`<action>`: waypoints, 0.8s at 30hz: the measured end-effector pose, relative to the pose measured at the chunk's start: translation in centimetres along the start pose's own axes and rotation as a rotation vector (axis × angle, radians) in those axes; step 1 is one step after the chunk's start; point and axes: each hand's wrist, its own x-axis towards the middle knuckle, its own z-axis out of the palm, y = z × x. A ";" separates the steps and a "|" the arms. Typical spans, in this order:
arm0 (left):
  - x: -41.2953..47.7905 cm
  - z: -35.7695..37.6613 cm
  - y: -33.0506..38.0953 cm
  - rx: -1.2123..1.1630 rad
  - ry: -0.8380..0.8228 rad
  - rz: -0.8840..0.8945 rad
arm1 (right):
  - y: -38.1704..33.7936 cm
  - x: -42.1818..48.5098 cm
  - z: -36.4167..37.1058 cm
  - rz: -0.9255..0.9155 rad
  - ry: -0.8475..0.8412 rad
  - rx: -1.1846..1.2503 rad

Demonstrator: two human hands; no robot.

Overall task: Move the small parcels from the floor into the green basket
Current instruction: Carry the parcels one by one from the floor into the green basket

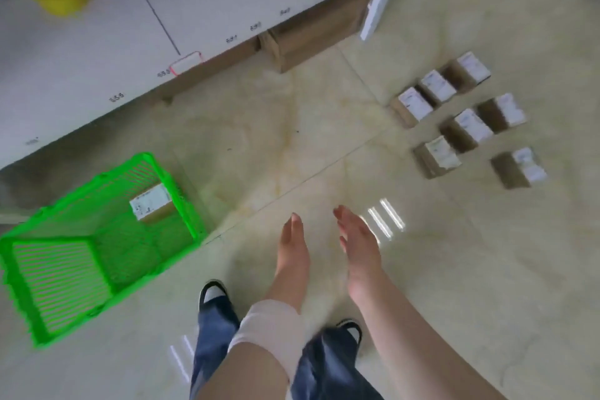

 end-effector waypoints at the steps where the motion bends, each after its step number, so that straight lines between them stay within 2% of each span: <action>1: -0.7 3.0 0.1 0.027 -0.033 -0.003 | -0.8 0.6 -2.8 -0.007 0.020 0.019; 6: -2.9 15.9 1.7 0.143 -0.131 0.074 | -5.1 4.1 -13.7 -0.031 0.111 0.083; 12: -2.6 28.1 4.4 0.251 -0.255 0.112 | -10.3 9.3 -23.5 -0.019 0.203 0.105; 18: -2.8 41.9 4.5 0.400 -0.301 0.109 | -14.2 13.2 -37.0 0.016 0.277 0.177; 24: -3.1 56.0 2.8 0.385 -0.277 0.059 | -17.7 15.9 -53.0 -0.009 0.312 0.041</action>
